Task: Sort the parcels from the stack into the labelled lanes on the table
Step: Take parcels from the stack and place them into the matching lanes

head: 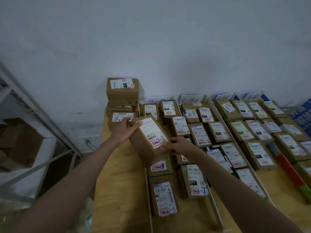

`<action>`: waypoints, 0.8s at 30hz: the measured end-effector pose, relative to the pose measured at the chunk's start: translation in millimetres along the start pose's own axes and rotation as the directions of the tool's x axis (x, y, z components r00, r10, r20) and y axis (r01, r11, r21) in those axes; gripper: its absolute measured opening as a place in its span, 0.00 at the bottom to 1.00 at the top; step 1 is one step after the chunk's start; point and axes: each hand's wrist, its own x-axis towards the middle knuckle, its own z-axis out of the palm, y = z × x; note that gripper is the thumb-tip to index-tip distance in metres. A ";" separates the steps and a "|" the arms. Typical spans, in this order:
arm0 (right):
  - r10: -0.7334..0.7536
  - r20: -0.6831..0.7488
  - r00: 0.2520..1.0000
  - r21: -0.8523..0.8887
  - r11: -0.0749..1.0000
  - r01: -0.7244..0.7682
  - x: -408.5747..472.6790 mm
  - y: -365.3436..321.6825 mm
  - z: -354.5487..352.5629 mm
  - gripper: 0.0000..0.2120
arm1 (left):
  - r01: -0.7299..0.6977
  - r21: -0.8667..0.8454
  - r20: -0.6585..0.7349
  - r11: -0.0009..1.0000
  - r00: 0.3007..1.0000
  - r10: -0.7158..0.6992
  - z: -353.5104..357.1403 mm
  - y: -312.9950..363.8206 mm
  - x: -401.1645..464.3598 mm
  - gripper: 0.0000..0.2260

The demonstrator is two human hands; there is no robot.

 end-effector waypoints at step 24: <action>0.138 -0.512 0.848 0.163 0.985 -0.062 -159.1 158.5 -164.0 0.23 | -0.425 0.763 0.284 0.487 0.897 0.338 254.2 84.7 -80.8 0.25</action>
